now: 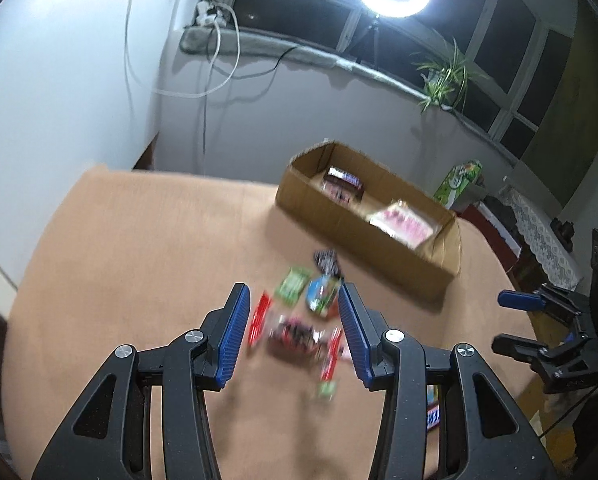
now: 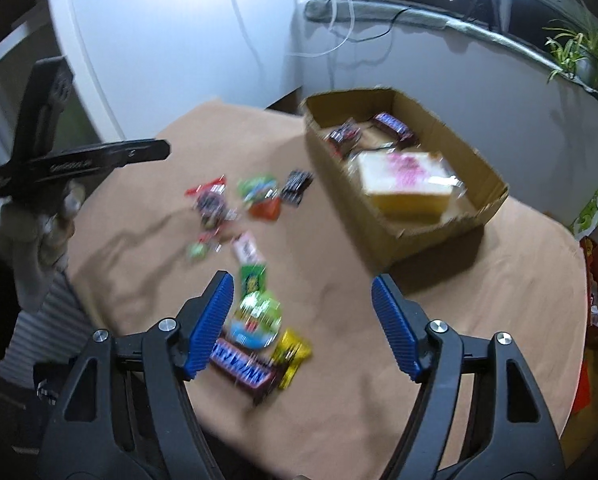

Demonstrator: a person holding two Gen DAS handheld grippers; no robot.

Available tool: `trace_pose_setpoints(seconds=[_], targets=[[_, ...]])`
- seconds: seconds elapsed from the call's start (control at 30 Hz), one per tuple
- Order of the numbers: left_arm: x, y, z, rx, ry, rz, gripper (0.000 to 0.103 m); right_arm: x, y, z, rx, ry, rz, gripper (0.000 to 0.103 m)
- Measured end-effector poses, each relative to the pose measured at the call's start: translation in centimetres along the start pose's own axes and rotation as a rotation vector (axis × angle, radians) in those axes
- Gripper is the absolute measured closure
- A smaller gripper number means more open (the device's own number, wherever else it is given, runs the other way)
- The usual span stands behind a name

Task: Organize snacks
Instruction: 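Move both grippers back over the remaining snacks on the table, then grasp the red-trimmed candy bag with left gripper while right grasps a Snickers bar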

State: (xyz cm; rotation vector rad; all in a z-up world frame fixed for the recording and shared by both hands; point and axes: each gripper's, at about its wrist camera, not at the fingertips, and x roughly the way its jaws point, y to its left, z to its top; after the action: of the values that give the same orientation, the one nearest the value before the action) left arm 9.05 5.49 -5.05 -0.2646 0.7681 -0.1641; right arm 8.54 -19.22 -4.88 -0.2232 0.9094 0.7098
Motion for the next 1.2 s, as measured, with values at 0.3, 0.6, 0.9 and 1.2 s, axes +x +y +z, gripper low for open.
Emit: trace_pose_setpoints(seconds=[0.3, 0.6, 0.9, 1.2], targets=[[0.6, 1.1, -3.4, -0.051, 0.057, -0.010, 0.058, 1.2, 2.1, -2.9, -0.066, 0.090, 0.062, 0.029], [2.4, 1.1, -4.8, -0.093, 0.119, -0.054, 0.053, 2.8, 5.0, -3.8, -0.192, 0.158, 0.101, 0.032], [5.4, 1.0, -3.8, -0.131, 0.163, -0.047, 0.049, 4.7, 5.5, -3.6, -0.247, 0.203, 0.108, 0.036], [7.8, -1.2, -2.7, -0.036, 0.185, 0.054, 0.049, 5.7, 5.1, -3.8, -0.244, 0.235, 0.131, 0.038]])
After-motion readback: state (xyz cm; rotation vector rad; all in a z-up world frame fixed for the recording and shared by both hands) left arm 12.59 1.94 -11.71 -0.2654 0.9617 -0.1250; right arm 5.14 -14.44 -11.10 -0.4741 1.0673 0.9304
